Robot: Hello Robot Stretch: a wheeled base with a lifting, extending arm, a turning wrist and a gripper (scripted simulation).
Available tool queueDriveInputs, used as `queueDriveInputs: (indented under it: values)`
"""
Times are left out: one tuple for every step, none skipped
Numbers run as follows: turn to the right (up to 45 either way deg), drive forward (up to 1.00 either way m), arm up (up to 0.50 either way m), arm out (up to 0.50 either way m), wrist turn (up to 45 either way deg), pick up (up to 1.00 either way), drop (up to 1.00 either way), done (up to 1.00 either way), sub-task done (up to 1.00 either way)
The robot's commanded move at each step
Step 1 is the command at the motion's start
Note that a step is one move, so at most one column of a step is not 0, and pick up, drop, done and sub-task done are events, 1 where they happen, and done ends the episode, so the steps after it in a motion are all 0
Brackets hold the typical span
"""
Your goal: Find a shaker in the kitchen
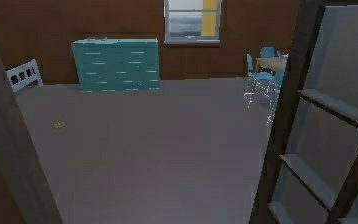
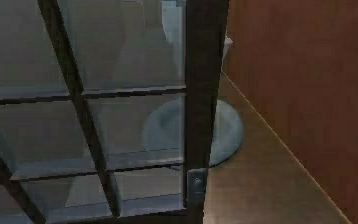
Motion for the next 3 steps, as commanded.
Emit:
queueDriveInputs:
  values:
    - [0.0,0.90,0.00,0.00,0.0,0.00,0.00,0.00,0.00]
    - [9.0,0.00,0.00,0.00,0.0,0.00,0.00,0.00,0.00]
    - [0.0,1.00,0.00,0.00,0.0,0.00,0.00,0.00,0.00]
